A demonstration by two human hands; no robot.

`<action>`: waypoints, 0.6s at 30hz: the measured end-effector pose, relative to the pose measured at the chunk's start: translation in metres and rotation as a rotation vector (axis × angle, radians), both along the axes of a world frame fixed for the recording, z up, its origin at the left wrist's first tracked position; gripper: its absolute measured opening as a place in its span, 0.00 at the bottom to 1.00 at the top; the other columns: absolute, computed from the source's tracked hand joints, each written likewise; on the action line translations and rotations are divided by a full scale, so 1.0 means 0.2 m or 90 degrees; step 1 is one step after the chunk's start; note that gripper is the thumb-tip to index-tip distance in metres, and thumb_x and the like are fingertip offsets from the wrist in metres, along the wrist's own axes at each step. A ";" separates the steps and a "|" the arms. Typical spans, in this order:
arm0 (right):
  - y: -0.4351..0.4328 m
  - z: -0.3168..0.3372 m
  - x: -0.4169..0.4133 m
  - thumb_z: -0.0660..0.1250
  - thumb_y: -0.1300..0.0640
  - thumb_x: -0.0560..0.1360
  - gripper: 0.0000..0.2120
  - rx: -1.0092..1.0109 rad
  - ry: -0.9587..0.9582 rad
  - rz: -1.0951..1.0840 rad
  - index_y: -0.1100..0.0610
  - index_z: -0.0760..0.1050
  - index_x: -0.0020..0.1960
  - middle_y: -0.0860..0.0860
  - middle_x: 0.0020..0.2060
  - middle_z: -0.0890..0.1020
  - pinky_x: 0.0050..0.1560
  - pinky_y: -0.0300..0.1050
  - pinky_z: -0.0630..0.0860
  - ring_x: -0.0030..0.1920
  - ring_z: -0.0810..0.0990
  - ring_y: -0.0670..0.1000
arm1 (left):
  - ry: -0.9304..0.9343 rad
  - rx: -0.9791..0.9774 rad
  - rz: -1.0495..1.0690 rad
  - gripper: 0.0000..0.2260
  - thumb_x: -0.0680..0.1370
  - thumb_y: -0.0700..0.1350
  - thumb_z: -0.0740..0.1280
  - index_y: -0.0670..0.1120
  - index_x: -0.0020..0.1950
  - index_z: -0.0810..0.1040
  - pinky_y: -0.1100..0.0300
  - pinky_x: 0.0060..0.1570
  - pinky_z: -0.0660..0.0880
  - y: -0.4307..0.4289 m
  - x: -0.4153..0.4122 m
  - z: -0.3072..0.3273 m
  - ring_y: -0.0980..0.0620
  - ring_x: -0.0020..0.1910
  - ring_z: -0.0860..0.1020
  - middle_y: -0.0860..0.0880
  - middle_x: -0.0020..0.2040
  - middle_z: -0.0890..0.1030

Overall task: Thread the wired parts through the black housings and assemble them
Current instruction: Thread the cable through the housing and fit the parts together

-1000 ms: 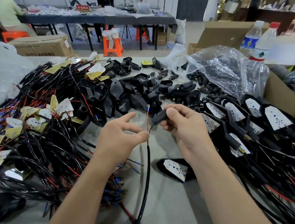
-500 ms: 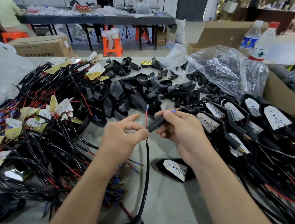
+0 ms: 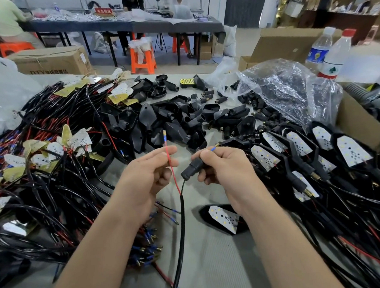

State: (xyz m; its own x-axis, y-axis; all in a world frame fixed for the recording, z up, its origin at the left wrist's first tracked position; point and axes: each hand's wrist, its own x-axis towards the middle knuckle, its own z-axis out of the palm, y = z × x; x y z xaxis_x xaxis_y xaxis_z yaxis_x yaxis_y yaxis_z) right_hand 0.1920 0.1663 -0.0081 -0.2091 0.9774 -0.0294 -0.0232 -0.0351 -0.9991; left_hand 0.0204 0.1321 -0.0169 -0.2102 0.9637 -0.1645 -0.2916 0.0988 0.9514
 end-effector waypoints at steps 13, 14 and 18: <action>0.03 -0.04 -0.01 0.62 0.64 0.81 0.11 -0.041 0.038 -0.139 0.62 0.82 0.44 0.57 0.34 0.85 0.31 0.42 0.77 0.29 0.80 0.51 | -0.200 0.034 0.005 0.12 0.85 0.42 0.62 0.42 0.52 0.85 0.62 0.38 0.82 0.00 0.01 0.02 0.53 0.37 0.83 0.46 0.42 0.85; 0.03 -0.04 -0.01 0.62 0.64 0.81 0.11 -0.038 0.041 -0.137 0.62 0.82 0.44 0.57 0.34 0.85 0.31 0.42 0.78 0.29 0.80 0.52 | -0.151 0.042 0.005 0.14 0.85 0.42 0.62 0.44 0.49 0.87 0.63 0.37 0.80 0.00 0.01 0.02 0.54 0.35 0.81 0.47 0.41 0.84; 0.02 -0.03 -0.02 0.62 0.64 0.81 0.12 -0.024 0.049 -0.137 0.62 0.82 0.44 0.56 0.34 0.85 0.33 0.41 0.78 0.30 0.81 0.52 | 0.012 0.051 0.015 0.15 0.82 0.41 0.67 0.49 0.40 0.89 0.68 0.32 0.74 -0.01 0.02 0.00 0.57 0.29 0.74 0.50 0.36 0.81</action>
